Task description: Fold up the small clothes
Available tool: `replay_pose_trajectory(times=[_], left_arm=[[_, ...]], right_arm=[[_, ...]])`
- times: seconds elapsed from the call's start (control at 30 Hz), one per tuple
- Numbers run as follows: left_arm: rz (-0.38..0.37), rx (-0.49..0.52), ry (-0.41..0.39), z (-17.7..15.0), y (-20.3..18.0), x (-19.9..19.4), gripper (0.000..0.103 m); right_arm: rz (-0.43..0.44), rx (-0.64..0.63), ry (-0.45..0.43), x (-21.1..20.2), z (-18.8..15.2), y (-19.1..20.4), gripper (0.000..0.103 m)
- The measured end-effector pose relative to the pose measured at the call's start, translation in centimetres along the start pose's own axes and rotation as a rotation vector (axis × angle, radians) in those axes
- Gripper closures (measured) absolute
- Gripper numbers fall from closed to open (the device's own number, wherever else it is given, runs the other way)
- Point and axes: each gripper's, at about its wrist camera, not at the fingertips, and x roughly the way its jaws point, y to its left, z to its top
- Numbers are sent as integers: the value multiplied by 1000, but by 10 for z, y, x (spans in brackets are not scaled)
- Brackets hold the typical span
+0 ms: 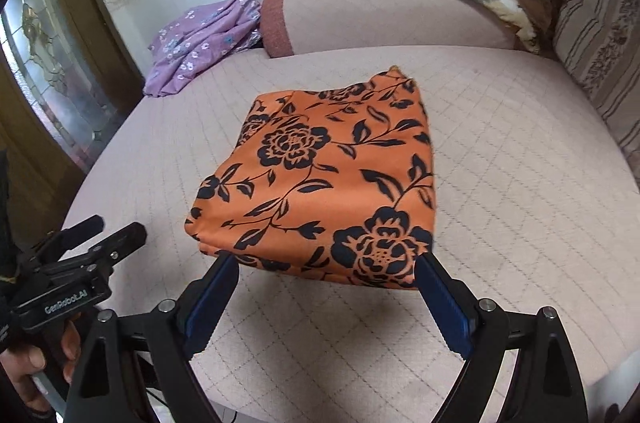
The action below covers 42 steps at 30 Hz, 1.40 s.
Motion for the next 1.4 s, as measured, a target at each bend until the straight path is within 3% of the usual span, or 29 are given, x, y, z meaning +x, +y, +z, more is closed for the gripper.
replay_pose_trajectory(times=[0.57,1.1,1.4], left_arm=[[30,-9,-33,1,-2,-17,13],[9,-10,-32,7,-12,-10,13],[37,0,-41,12,-15,-6,13]], right_arm=[[-64,3,-16,-20,4,8,11],[-93,7,-8,-10,11,-1,11],[-98,-5,-3,-3,15,1,11]])
